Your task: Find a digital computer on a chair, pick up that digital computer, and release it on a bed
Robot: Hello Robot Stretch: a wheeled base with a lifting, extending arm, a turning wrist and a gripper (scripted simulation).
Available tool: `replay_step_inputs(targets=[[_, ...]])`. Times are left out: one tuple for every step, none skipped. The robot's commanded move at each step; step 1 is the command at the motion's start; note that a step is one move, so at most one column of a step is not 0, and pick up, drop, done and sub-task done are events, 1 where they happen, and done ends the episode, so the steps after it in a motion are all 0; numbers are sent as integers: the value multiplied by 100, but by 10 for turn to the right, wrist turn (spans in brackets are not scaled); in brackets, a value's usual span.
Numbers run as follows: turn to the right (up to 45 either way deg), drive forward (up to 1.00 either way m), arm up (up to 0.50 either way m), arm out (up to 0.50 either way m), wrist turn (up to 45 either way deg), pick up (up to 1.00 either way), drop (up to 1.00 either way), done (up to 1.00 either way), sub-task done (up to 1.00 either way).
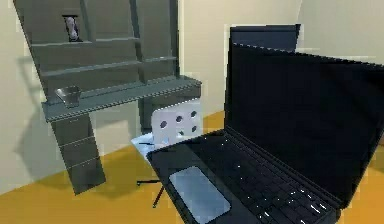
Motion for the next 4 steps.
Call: replay_step_inputs(targets=[[0,55,0,0,0,0,0,0,0],[270,0,0,0,0,0,0,0,0],[0,75,0,0,0,0,0,0,0],[120,0,0,0,0,0,0,0,0]])
